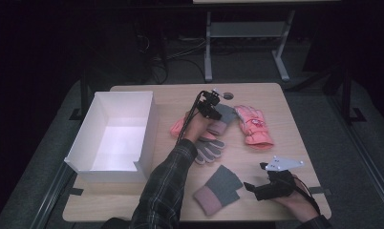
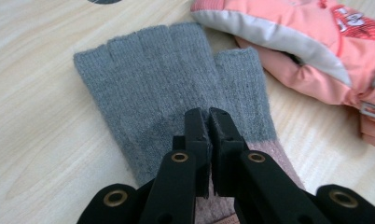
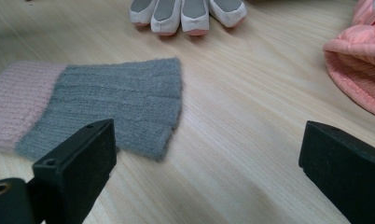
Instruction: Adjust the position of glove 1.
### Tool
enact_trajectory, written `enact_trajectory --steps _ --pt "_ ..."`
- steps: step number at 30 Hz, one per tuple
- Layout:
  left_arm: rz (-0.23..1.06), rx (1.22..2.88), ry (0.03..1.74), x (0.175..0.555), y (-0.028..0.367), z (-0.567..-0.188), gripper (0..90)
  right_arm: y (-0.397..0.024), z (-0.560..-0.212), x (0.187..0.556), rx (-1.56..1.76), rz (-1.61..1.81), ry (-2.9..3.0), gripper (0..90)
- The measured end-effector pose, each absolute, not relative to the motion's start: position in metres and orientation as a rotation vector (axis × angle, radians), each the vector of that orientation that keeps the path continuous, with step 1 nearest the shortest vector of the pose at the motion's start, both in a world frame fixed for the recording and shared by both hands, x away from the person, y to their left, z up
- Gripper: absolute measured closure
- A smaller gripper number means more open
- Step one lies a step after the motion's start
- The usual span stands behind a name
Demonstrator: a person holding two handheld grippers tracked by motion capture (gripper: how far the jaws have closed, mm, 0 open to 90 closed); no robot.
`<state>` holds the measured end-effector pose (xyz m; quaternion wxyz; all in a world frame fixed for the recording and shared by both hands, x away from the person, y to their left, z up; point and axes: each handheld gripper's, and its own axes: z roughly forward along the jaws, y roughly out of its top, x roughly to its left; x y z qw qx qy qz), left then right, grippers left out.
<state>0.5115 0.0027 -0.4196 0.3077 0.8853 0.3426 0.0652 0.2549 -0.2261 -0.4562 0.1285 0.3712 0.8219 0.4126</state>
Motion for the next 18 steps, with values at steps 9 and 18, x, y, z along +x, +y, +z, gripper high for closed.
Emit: enact_trajectory --steps 9,18 --pt "0.156 2.350 0.834 0.497 0.011 -0.396 87.0 -0.226 -0.456 0.255 1.080 1.198 2.390 3.6" --pt "0.156 2.345 0.757 0.479 0.016 -0.368 87.1 -0.226 -0.457 0.256 1.079 1.191 2.388 3.6"
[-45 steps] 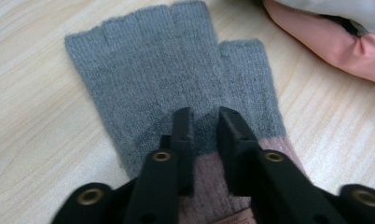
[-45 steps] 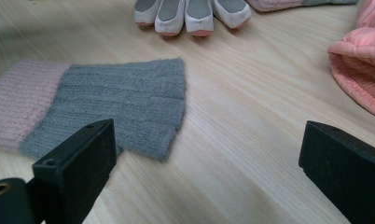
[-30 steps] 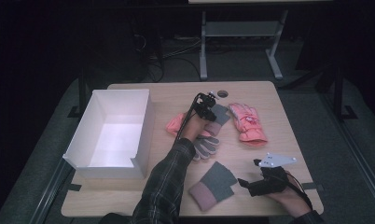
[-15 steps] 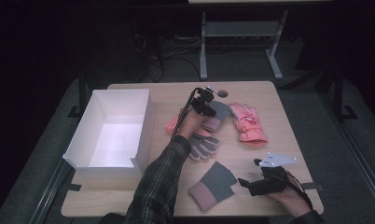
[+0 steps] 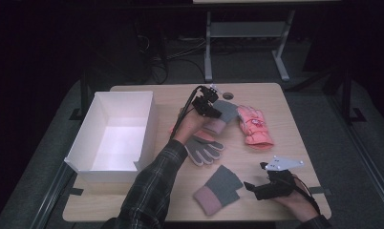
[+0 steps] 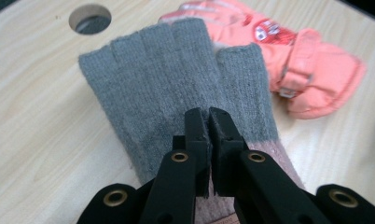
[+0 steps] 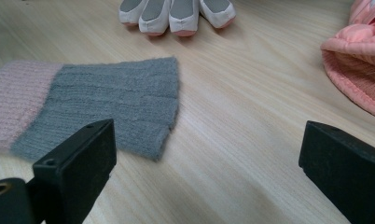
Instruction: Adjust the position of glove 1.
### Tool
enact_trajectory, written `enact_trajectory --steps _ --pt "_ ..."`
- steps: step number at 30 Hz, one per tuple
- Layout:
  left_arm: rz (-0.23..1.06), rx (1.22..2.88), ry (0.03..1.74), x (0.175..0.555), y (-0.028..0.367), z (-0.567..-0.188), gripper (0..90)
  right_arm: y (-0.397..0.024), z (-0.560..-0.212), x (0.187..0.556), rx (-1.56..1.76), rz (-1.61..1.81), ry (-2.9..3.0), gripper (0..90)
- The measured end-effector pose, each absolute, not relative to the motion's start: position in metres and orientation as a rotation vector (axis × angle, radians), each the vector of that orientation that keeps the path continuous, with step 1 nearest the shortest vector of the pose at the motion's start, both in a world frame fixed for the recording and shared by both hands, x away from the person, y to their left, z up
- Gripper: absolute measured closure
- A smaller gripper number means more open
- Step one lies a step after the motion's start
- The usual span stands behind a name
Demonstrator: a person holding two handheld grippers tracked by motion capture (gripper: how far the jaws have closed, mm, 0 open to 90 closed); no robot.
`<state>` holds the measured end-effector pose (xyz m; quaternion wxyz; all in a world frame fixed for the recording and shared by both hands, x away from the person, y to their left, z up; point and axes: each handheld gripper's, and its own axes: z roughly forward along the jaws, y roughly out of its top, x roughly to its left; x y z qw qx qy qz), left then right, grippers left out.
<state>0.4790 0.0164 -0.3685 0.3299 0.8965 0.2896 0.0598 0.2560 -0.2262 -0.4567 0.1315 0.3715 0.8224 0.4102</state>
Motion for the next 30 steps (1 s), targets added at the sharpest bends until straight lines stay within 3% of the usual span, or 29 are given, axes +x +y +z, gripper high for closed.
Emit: enact_trajectory --steps 13,30 --pt "0.120 2.321 0.721 0.445 0.035 -0.348 87.0 -0.226 -0.457 0.257 1.078 1.183 2.386 3.6" --pt "0.051 2.294 0.695 0.374 0.068 -0.345 87.0 -0.225 -0.458 0.258 1.096 1.163 2.381 3.6"
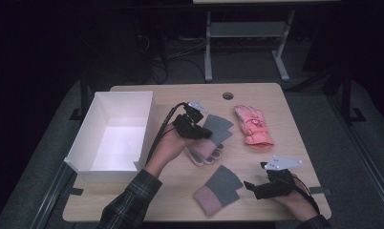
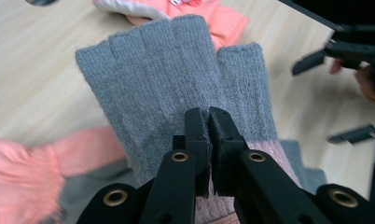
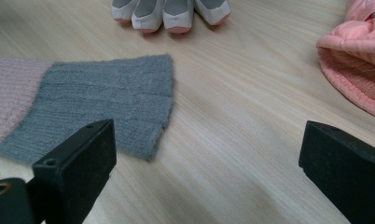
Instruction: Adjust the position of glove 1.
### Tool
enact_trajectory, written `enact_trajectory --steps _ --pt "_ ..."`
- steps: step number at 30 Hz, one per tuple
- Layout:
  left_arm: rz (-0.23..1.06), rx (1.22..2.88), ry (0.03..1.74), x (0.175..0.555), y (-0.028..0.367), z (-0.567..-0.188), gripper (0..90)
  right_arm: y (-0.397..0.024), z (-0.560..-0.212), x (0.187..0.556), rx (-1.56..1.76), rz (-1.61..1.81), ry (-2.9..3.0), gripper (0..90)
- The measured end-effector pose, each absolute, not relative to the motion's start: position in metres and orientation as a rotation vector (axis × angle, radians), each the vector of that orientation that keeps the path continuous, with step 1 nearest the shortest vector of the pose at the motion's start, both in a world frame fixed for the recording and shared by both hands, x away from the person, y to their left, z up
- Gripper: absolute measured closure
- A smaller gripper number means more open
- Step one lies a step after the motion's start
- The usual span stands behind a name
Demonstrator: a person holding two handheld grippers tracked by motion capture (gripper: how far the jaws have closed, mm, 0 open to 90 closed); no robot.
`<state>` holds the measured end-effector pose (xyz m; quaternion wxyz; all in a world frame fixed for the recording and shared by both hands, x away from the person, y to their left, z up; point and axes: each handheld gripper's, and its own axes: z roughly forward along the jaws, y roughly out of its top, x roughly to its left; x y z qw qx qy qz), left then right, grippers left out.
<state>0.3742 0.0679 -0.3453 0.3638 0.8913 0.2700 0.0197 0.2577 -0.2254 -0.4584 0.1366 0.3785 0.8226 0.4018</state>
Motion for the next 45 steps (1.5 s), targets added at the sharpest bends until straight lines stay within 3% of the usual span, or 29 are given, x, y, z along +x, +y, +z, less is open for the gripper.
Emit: enact_trajectory --steps 20,45 --pt "-0.002 2.296 0.658 0.310 0.071 -0.367 87.0 -0.229 -0.459 0.261 1.119 1.155 2.369 3.6" --pt "-0.069 2.421 0.560 0.277 0.047 -0.401 86.9 -0.230 -0.459 0.262 1.125 1.144 2.361 3.6"
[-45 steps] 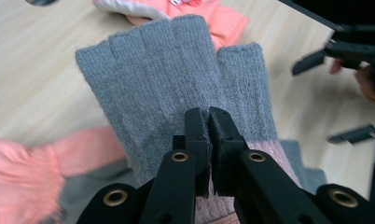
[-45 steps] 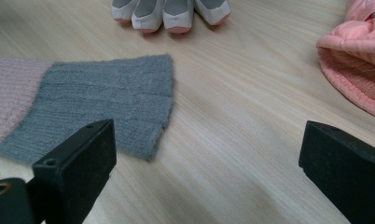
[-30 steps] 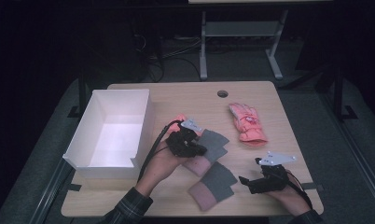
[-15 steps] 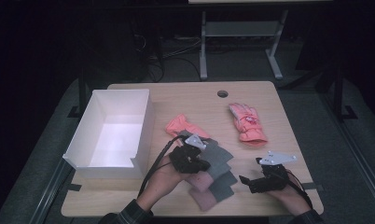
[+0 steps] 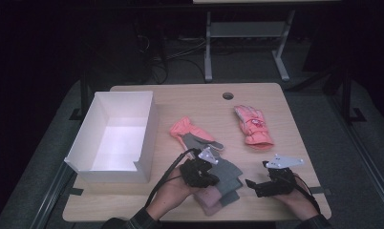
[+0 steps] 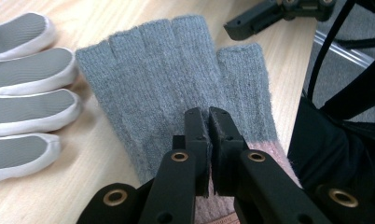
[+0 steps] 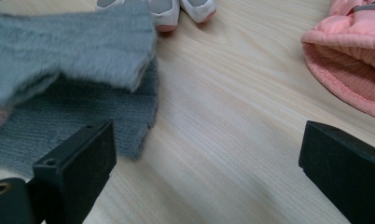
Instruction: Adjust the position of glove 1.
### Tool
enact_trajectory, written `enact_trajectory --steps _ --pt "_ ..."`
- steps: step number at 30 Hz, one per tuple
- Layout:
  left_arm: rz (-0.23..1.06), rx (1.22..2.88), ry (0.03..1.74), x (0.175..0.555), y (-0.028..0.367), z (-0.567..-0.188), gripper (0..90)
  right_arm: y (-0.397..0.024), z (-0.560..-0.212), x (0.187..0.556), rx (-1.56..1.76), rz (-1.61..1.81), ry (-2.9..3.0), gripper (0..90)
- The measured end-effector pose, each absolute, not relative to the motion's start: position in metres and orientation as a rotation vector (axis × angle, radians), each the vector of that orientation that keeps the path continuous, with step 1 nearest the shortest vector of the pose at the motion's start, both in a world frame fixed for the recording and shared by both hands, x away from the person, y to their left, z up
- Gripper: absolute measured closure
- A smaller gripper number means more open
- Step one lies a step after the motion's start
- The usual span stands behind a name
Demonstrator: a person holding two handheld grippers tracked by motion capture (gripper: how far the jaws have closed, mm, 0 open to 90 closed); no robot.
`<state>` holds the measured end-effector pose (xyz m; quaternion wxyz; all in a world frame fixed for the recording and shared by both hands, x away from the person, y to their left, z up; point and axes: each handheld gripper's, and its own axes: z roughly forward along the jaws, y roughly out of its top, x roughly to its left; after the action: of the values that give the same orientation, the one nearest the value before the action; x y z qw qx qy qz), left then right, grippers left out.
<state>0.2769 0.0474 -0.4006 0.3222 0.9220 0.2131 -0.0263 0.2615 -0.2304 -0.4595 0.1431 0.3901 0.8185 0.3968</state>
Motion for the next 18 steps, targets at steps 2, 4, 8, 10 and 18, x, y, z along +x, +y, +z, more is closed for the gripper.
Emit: enact_trajectory --steps 2,4,8,10,18 --pt "-0.076 2.429 0.560 0.276 0.046 -0.403 86.9 -0.231 -0.459 0.262 1.128 1.144 2.358 3.6" --pt "-0.082 2.440 0.551 0.276 0.044 -0.405 86.9 -0.231 -0.459 0.262 1.127 1.144 2.358 3.6" --pt "-0.086 2.456 0.536 0.274 0.042 -0.408 86.9 -0.231 -0.459 0.262 1.129 1.142 2.356 3.6" --pt "-0.096 2.472 0.530 0.273 0.040 -0.411 86.9 -0.231 -0.459 0.262 1.129 1.141 2.357 3.6" --pt "-0.098 2.512 0.499 0.272 0.035 -0.419 86.7 -0.231 -0.459 0.262 1.128 1.140 2.358 3.7"
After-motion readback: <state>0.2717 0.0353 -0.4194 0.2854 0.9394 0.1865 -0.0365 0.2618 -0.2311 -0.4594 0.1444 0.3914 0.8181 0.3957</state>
